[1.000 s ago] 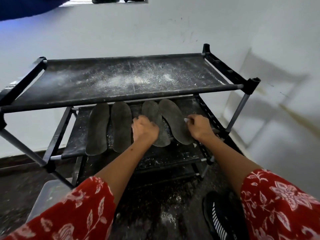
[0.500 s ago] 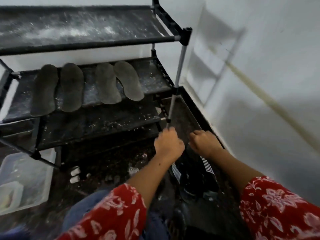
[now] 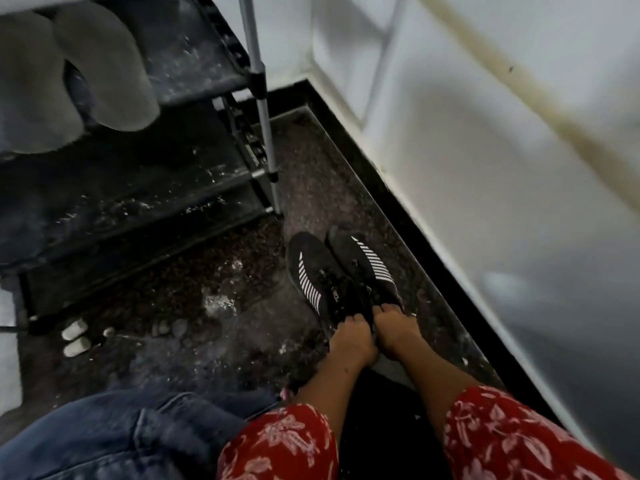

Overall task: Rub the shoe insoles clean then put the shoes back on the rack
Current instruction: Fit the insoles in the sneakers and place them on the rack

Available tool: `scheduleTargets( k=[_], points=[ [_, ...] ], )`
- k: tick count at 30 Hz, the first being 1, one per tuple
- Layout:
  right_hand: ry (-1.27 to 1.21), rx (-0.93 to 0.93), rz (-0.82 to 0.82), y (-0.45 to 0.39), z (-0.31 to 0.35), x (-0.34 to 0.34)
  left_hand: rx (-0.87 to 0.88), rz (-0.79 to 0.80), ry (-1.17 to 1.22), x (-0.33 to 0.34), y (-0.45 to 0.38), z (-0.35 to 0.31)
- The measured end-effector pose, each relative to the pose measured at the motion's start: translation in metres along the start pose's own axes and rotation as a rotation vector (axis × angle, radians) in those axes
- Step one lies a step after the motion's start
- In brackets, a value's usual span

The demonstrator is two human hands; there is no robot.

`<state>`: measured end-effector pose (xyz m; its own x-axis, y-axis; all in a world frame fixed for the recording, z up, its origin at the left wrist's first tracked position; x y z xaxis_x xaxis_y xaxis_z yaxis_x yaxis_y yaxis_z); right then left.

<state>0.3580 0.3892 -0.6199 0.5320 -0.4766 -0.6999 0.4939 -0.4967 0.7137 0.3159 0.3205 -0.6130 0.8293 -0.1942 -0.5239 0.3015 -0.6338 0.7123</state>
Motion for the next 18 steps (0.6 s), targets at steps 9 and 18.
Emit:
scheduleTargets(
  k=[9,18],
  points=[
    [-0.133,0.159,0.004,-0.002,0.001,0.029,-0.012,0.006,-0.073,0.016,-0.017,0.022],
    [-0.044,0.207,-0.016,0.025,0.039,-0.027,0.000,0.006,-0.120,-0.020,0.016,0.027]
  ],
)
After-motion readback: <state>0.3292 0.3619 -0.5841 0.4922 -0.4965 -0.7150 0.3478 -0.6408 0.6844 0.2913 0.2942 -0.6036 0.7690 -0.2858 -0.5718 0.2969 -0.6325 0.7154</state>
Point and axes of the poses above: each hand's wrist, its own y-axis away from the middle knuckle, its own x-axis out of the palm, z = x × y, the point moved 8 cm from there along -y, towards the middle knuckle, and after that the axes turned 2 degrees about x, right-handed, at the moved point
